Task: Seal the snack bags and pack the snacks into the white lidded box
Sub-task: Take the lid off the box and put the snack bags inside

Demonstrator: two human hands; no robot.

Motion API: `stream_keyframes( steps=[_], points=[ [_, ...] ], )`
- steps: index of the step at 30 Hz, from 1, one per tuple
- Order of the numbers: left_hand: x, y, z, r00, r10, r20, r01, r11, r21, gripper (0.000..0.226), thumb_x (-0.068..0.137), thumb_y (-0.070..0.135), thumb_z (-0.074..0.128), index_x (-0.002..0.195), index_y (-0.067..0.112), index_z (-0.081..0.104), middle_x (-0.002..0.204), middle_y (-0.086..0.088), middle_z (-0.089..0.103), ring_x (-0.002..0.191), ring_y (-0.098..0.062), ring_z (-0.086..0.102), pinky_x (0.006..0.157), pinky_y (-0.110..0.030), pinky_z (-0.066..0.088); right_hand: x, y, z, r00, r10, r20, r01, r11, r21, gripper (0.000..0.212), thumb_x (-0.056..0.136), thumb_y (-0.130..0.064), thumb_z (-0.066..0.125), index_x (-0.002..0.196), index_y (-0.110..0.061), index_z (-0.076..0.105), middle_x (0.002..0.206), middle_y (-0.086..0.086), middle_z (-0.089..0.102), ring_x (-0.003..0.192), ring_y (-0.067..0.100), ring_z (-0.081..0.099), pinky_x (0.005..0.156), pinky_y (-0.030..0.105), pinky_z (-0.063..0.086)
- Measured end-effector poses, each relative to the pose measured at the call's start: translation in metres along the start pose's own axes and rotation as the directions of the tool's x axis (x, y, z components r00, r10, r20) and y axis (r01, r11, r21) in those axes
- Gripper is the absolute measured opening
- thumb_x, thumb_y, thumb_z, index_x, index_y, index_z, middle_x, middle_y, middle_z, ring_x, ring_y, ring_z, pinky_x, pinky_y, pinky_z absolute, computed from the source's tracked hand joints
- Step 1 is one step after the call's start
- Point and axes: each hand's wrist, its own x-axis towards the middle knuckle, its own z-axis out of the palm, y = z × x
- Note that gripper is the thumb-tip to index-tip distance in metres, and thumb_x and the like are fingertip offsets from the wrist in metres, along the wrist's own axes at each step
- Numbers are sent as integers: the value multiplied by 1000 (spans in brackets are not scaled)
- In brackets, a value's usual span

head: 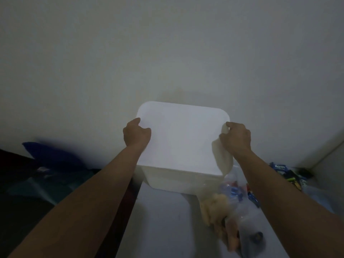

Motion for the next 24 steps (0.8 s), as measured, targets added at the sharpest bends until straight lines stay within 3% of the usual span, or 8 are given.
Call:
stream_keyframes(
  steps=[4,10,13,16,20,24],
  points=[
    [-30,-22,-22,1000,-17,-23,17,1000,-2,54,75,26,72,127,14,59,133,-8,58,123,-30,52,104,-45,43,-37,5,-6,997,-58,54,62,996,-65,50,83,-10,63,133,-11,55,134,12,57,121,31,54,100,31,43],
    [-95,-74,-67,998,-66,-17,66,997,25,56,75,30,74,127,12,59,133,-8,58,119,-29,55,102,-44,46,-117,15,-19,963,-152,221,198,958,-205,30,80,-10,69,109,-2,68,112,16,66,102,32,62,86,34,50],
    [-137,-104,-89,995,-97,-17,98,993,59,60,74,31,77,128,12,58,134,-10,56,119,-30,55,101,-43,46,-162,34,-18,924,-169,344,259,937,-234,36,79,-11,71,114,-3,67,119,15,63,108,32,60,92,37,50],
    [-179,-141,-107,985,-165,41,160,980,116,69,65,40,81,127,18,59,136,-10,53,121,-31,52,101,-47,46,-210,64,-8,884,-132,448,236,954,-183,55,74,-19,78,126,-15,61,132,9,57,120,28,54,101,35,45],
    [-233,-189,-115,949,-245,196,196,951,238,87,59,45,85,136,27,50,145,-11,35,132,-34,36,108,-50,37,-267,106,12,816,-55,575,190,966,-177,75,69,-31,83,136,-27,51,139,6,50,123,25,50,100,31,44],
    [-268,-225,-108,871,-306,384,131,898,420,106,54,52,85,145,35,32,152,-13,18,140,-37,16,113,-54,24,-301,140,31,762,46,645,187,939,-288,88,67,-44,81,142,-35,37,147,9,25,136,34,26,110,43,32]
  ],
)
